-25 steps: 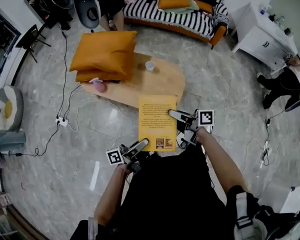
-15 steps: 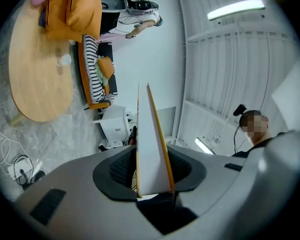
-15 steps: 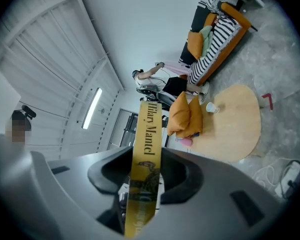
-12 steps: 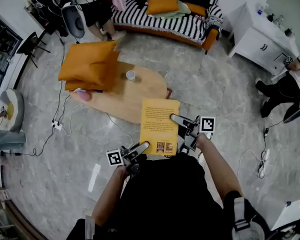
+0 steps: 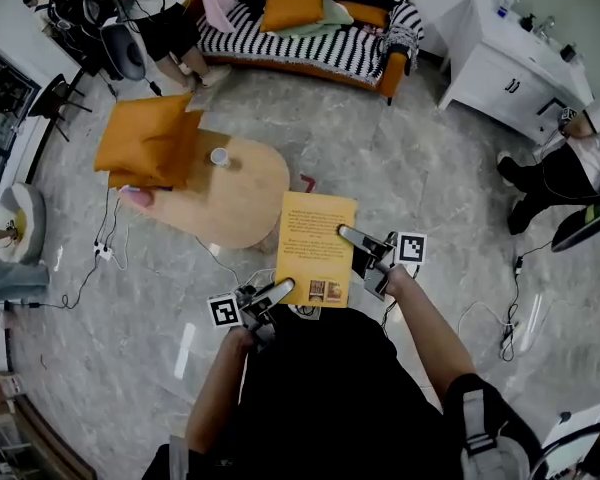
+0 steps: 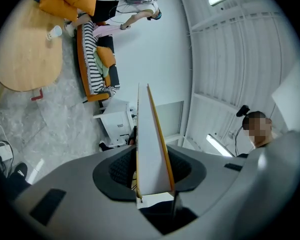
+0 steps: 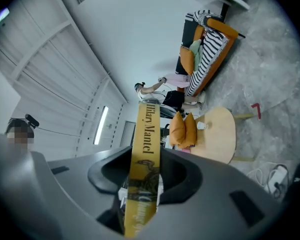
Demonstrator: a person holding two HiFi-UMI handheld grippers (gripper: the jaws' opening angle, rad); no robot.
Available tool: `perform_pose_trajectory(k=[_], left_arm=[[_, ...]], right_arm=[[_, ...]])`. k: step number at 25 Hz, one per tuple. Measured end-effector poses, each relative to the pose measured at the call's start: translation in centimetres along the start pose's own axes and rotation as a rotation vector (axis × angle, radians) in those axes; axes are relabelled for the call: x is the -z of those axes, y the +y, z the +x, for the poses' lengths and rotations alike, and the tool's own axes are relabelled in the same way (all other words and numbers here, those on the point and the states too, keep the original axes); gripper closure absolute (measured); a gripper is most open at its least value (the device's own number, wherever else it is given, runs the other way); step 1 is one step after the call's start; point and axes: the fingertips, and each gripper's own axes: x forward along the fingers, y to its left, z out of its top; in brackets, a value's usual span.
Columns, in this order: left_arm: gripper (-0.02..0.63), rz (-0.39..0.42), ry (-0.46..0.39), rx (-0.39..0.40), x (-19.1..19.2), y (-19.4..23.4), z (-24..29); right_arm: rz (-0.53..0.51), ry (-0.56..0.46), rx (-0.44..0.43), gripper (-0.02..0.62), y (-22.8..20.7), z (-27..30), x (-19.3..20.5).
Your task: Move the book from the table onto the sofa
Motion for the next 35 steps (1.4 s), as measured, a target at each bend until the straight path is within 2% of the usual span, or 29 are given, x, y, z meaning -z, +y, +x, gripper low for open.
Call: perform_pose_trajectory(k=[5, 8, 11, 14, 22, 26, 31, 35], left_arm=[[0.457, -0.011, 0.075, 0.007, 1.3, 0.5, 5.1], [0.456, 0.004, 0.165, 0.035, 1.5, 0.0, 9.7], [0.456, 0.021, 0.254, 0.050, 1.9, 0.0, 13.4], [0.456, 0.013, 0.298, 0.060, 2.2, 0.2, 15.8], [0.457, -0.026, 0.300, 0.088, -0.1, 2.4, 21.2], [0.456, -0.057, 0.267, 0.099, -3.8, 4.4, 24.9], [0.456, -0.074, 0.255, 0.167, -6.2, 6.6, 28.9], [0.456, -0.107, 0.249, 0.189, -10.1, 8.0, 33.5]], right_arm=[[0.030, -0.109, -0.013, 0.437, -0.1, -5.5, -3.0], [0.055, -0.222, -0.035, 0.443, 0.5, -9.4, -5.9], [0.031, -0.279, -0.023, 0.443, 0.5, -12.7, -7.9], [0.002, -0.308, -0.007, 0.443, 0.5, -14.9, -9.5], [-0.012, -0.339, 0.014, 0.443, -1.3, -16.1, -15.2], [-0.017, -0.323, 0.041, 0.443, -3.3, -14.8, -20.6], [-0.034, -0.336, 0.083, 0.443, -4.8, -14.7, -25.4], [-0.057, -0.331, 0.120, 0.445, -6.0, -14.0, -31.7]])
